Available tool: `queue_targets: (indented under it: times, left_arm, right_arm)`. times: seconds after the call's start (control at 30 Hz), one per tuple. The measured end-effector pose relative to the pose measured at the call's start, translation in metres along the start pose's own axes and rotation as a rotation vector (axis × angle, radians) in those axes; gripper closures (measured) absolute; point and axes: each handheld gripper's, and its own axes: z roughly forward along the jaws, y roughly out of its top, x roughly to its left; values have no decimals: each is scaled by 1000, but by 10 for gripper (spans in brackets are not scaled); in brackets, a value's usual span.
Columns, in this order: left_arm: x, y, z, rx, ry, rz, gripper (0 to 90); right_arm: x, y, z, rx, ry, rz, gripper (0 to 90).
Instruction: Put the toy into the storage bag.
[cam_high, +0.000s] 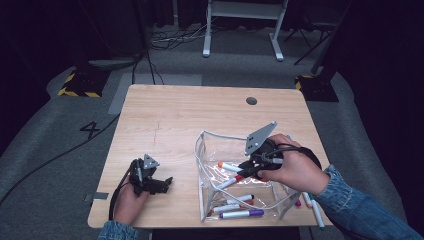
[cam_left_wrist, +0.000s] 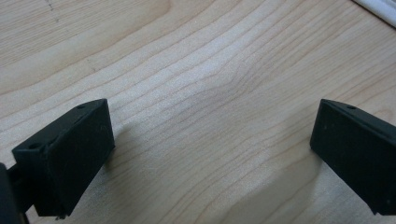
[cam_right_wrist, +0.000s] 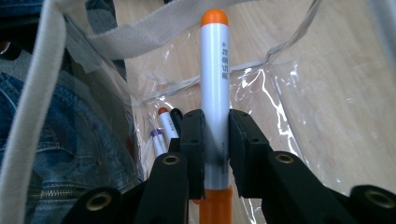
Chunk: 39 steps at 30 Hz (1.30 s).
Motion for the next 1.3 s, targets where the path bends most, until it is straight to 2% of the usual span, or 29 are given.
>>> queue_targets:
  times: [0.23, 0.47, 0.6, 0.83, 1.07, 1.13, 1.17, 1.23, 1.3]
  left_arm:
    - [0, 0, 0, 0, 0, 0, 0]
    - [0, 0, 0, 0, 0, 0, 0]
    - [0, 0, 0, 0, 0, 0, 0]
    - [0, 0, 0, 0, 0, 0, 0]
    - [0, 0, 0, 0, 0, 0, 0]
    - [0, 0, 0, 0, 0, 0, 0]
    - [0, 0, 0, 0, 0, 0, 0]
    - [0, 0, 0, 0, 0, 0, 0]
    - [0, 0, 0, 0, 0, 0, 0]
  right_arm:
    - [2, -7, 25, 51, 46, -2, 771]
    - [3, -11, 44, 105, 84, -18, 770]
    - [4, -13, 52, 139, 95, -21, 770]
    - [3, -18, 66, 193, 141, -40, 770]
    - [4, -20, 73, 240, 160, -56, 770]
    - [5, -21, 76, 263, 180, -58, 766]
    - [5, -21, 77, 261, 190, -56, 740]
    - [6, -22, 78, 222, 189, -53, 637]
    - [5, -21, 77, 206, 178, -53, 614]
